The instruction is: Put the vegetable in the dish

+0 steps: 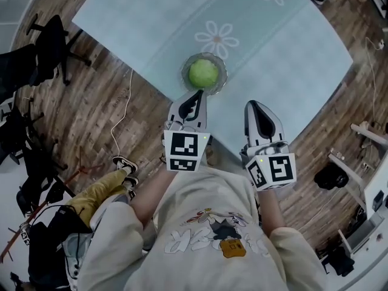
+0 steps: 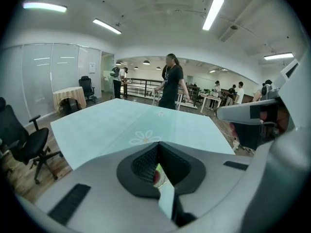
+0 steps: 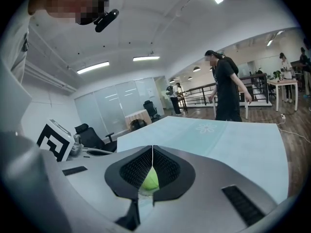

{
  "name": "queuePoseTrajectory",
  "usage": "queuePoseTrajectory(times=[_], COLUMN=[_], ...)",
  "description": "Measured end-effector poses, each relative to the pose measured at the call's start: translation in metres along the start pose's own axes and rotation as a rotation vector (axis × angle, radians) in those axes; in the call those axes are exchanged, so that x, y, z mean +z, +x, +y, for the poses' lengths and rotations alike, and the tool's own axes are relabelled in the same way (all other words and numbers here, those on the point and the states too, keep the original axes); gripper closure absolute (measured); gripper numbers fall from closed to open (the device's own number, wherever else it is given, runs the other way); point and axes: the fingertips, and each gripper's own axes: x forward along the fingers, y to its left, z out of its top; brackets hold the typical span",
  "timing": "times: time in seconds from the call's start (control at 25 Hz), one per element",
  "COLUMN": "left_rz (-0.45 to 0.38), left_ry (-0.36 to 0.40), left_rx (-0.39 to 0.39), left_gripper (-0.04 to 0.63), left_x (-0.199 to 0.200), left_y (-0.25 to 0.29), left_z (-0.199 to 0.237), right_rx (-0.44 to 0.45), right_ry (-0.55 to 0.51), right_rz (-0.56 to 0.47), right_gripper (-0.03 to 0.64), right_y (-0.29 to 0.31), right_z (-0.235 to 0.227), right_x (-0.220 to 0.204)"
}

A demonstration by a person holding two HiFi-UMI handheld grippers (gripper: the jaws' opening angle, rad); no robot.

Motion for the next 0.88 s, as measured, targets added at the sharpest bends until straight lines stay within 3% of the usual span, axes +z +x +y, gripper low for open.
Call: queuePoseTrajectory(times=[0.88], left_rz=[-0.159], left_ry=[-0.015], left_rx=[0.057], left_gripper=[0.588], left_x=[0.041], left_y=[-0.128], left_z=[-0.049], right_rx=[0.086], right_ry=[-0.091], right_rz=[-0.100], right_gripper=[0.592], right_y=[-0.074], right_z=[0.048], right_x=[0.030])
